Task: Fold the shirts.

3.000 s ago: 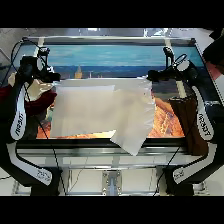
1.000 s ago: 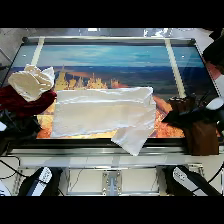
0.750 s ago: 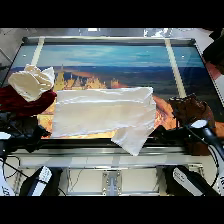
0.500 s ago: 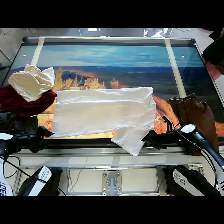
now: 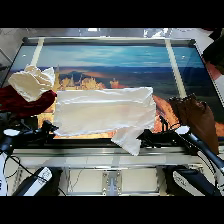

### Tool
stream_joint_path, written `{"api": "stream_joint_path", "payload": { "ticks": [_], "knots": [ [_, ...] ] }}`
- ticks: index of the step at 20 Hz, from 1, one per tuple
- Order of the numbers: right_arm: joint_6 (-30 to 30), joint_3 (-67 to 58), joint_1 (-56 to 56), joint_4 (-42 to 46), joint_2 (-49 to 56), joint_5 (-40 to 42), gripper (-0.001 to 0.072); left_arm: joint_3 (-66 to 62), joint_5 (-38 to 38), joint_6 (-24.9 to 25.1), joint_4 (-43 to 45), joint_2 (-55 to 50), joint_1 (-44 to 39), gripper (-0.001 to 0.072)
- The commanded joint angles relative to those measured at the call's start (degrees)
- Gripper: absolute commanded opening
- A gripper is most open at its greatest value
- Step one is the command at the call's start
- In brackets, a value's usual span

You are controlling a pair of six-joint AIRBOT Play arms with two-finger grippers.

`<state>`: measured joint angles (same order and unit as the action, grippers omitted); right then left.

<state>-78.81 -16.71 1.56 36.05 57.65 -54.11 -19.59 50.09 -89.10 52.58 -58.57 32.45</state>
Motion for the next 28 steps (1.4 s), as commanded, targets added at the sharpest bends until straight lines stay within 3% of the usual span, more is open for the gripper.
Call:
{"api": "stream_joint_path", "payload": {
  "ticks": [1,2,4,8,12,15,17,21,24,28],
  "knots": [
    [0.44,-0.02,3.15,-3.8,-0.11,3.87,0.0109,0.02,-1.7,-0.02,-0.42,-0.74,-1.75,0.0139],
    [1.95,-0.59,3.48,-4.37,-0.15,3.37,0.001,-0.02,-1.51,0.02,-0.42,-0.72,-1.75,0.0016],
    [4.79,-3.28,3.41,-4.59,-0.15,-1.33,0.0009,-0.39,-0.48,0.0,-0.66,-0.07,-1.62,0.0014],
    [3.69,-11.13,3.41,-3.54,-2.32,-10.36,0.0008,-2.8,5.86,0.02,-0.55,8.48,-1.62,0.0013],
    [-4.5,-19.3,3.41,9.81,-7.1,-10.27,0.0007,-8.7,1.66,-0.02,2.25,21.38,-0.35,0.0012],
    [-5.11,-26.67,3.43,14.16,-5.42,-3.26,0.0006,-15.67,3.69,3.08,2.99,21.44,-1.81,0.001],
    [-3.45,-32.44,3.43,14.58,-0.92,1.33,0.0005,-19.21,1.18,3.63,5.95,17.99,-5.68,0.0009],
    [-1.64,-46.14,3.43,16.79,14.34,1.64,0.0005,-29.46,-1.44,3.04,16.83,2.54,-16.35,0.0009],
    [-1.29,-54.8,3.06,18.36,25.64,1.68,0.0005,-41.18,-1.53,-5.73,32.2,-11.96,-22.93,0.0009],
    [-1.68,-60.65,2.71,20.11,35.58,2.86,0.0005,-56.37,1.77,-6.99,41.16,-27.91,-28.0,0.001]
  ]
}}
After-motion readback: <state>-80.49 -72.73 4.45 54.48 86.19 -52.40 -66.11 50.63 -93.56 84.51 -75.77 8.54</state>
